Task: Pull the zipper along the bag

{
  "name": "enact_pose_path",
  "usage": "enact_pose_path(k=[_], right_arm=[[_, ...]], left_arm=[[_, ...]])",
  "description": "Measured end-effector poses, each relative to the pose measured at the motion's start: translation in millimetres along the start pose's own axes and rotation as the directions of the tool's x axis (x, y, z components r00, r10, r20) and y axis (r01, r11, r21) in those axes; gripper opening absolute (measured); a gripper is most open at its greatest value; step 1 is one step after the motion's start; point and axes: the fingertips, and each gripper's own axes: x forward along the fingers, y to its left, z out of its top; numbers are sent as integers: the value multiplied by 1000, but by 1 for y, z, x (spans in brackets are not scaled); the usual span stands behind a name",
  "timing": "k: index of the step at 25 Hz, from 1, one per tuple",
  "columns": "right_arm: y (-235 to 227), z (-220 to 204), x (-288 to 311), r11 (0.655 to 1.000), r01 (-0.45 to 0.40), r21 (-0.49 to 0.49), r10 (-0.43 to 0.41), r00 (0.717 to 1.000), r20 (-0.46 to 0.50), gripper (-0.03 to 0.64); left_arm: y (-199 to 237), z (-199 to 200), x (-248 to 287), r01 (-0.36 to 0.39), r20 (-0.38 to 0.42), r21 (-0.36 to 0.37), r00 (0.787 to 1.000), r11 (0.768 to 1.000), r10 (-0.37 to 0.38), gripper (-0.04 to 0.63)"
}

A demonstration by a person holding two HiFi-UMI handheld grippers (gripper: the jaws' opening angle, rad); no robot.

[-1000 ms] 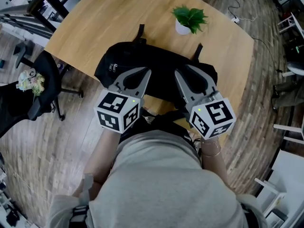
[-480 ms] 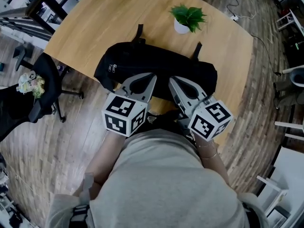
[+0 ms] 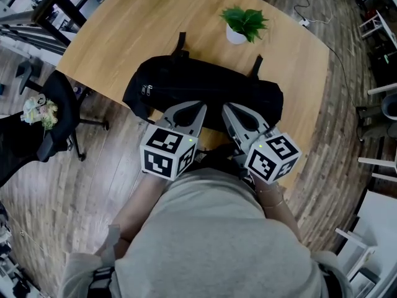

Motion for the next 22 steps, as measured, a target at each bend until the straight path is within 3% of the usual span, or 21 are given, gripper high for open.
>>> enact_pose_path(k=[10, 22], right_arm=[[3, -5, 6, 1000, -8, -4, 8, 1000, -25, 6], [7, -16, 13, 999, -24, -20, 23, 997, -77, 6]], left_arm=[[-9, -6, 2, 56, -21, 18, 998, 998, -56, 17], [0, -12, 1, 42, -50, -4, 998, 999, -42, 17]])
